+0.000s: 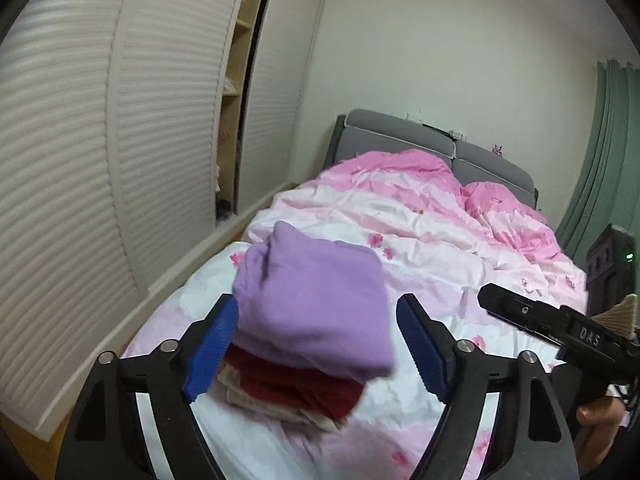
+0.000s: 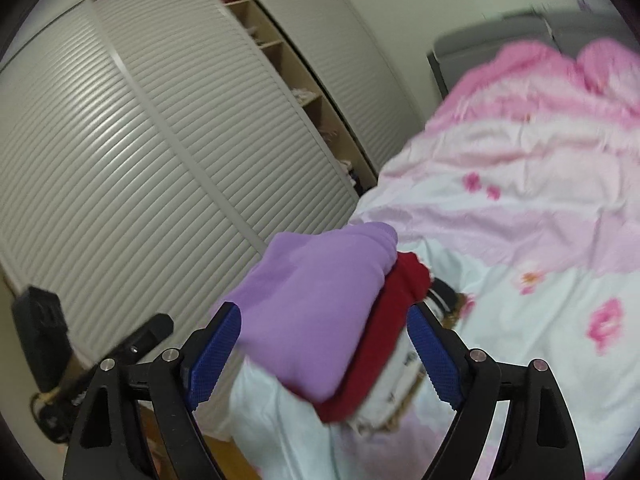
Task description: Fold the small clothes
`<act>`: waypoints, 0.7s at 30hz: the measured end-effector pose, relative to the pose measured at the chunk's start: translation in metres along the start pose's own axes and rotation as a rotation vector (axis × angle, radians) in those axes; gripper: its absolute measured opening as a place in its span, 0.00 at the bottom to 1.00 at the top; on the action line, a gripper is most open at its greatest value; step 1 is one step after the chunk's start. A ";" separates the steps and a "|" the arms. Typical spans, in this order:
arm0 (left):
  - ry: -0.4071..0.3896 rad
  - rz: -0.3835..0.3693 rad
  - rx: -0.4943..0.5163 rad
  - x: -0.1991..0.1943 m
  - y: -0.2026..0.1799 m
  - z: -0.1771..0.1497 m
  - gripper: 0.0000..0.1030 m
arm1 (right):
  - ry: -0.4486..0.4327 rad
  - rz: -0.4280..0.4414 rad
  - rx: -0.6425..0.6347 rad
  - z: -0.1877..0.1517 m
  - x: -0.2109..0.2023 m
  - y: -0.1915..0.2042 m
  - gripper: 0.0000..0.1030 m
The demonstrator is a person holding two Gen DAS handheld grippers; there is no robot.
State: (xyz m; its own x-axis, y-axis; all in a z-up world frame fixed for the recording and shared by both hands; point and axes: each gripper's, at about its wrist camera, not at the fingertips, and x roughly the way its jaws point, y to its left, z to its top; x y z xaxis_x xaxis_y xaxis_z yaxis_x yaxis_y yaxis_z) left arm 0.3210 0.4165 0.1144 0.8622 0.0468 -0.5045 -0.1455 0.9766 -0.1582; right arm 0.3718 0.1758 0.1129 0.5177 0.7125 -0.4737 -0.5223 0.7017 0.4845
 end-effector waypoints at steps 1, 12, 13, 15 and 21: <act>-0.005 0.010 0.007 -0.010 -0.008 -0.004 0.79 | -0.009 -0.010 -0.026 -0.006 -0.015 0.005 0.83; -0.105 0.036 0.088 -0.137 -0.137 -0.108 0.88 | -0.136 -0.254 -0.235 -0.096 -0.205 0.000 0.83; -0.108 0.030 0.087 -0.144 -0.146 -0.117 0.90 | -0.144 -0.272 -0.232 -0.105 -0.222 -0.007 0.83; -0.113 -0.011 0.099 -0.155 -0.166 -0.135 0.92 | -0.157 -0.334 -0.218 -0.127 -0.260 -0.024 0.84; -0.104 -0.137 0.158 -0.183 -0.232 -0.186 1.00 | -0.180 -0.492 -0.149 -0.184 -0.339 -0.062 0.87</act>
State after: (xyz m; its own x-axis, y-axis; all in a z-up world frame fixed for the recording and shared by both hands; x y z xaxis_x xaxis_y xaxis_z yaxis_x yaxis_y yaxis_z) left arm 0.1062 0.1426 0.0854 0.9150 -0.0748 -0.3964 0.0469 0.9957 -0.0797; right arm 0.1039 -0.1088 0.1084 0.8262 0.2975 -0.4783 -0.2732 0.9542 0.1216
